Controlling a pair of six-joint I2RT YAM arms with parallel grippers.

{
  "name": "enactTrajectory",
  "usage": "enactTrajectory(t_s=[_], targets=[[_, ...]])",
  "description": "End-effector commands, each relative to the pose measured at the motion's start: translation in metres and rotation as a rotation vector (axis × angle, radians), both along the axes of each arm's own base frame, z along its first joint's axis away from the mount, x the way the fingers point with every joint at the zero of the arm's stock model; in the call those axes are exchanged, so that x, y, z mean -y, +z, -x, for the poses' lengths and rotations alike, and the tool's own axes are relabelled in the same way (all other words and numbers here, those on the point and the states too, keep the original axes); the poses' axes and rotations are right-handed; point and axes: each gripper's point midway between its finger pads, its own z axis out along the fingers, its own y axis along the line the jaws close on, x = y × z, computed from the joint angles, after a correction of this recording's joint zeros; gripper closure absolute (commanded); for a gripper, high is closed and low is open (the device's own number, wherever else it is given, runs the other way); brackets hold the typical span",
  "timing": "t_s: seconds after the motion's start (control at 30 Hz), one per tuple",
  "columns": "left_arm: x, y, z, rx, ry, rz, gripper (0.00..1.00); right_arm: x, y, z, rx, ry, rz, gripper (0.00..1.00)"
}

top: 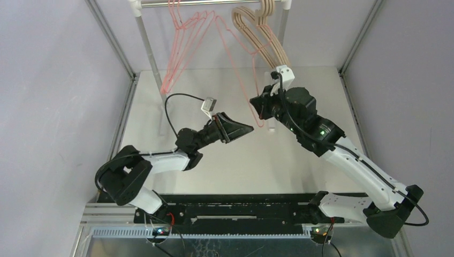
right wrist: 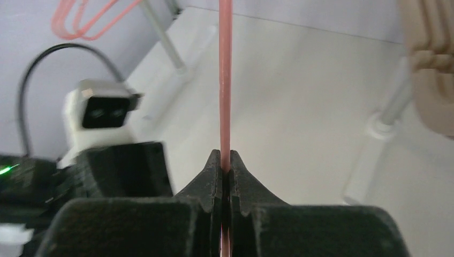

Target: Organize the hangers

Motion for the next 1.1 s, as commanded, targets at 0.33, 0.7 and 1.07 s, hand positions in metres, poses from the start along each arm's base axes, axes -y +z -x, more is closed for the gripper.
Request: enactTrajectory(t_s=[0.33, 0.7, 1.07], targets=[[-0.038, 0.046, 0.046, 0.239, -0.006, 0.033, 0.45, 0.008, 0.021, -0.058, 0.065, -0.17, 0.159, 1.0], [-0.044, 0.024, 0.054, 0.25, 0.005, -0.049, 0.46, -0.019, 0.035, -0.131, 0.07, -0.215, 0.188, 1.0], [-0.06, -0.018, 0.043, 0.342, 0.177, -0.364, 0.44, -0.034, 0.026, -0.184, 0.042, -0.244, 0.177, 1.0]])
